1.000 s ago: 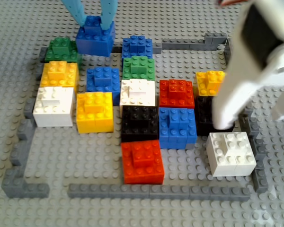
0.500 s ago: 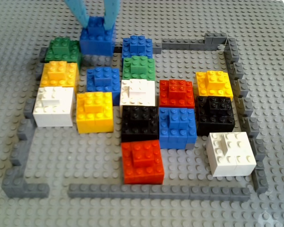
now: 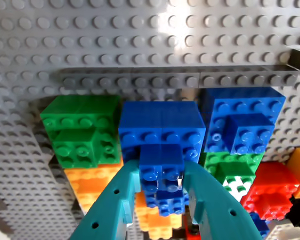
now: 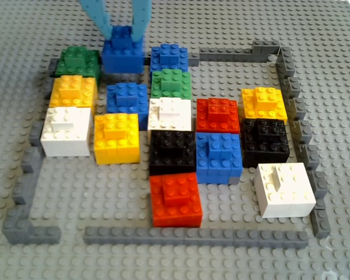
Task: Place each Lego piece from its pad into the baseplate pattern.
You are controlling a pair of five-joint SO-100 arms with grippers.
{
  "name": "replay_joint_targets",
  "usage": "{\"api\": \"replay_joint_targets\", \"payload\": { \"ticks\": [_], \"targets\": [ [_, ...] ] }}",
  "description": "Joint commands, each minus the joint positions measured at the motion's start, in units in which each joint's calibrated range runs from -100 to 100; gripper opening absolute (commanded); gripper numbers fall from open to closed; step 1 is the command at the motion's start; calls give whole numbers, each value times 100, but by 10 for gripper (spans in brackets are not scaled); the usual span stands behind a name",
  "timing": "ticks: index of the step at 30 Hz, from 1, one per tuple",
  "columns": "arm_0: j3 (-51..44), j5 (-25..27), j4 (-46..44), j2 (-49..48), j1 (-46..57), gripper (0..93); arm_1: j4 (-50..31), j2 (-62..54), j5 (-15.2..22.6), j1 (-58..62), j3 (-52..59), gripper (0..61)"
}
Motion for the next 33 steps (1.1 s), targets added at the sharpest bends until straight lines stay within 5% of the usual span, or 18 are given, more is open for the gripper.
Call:
{"api": "replay_joint_targets", "payload": {
  "ticks": [1,20,33],
  "targets": [
    [150,75,-172,-28,93,35,103,-190,73,-41,-165,2],
    [159,50,-172,-20,114,117,112,797,259,-462,-1077,2],
    [78,65,-131,-535,1086,109,120,1973,322,-578,-2215,2]
  ]
}}
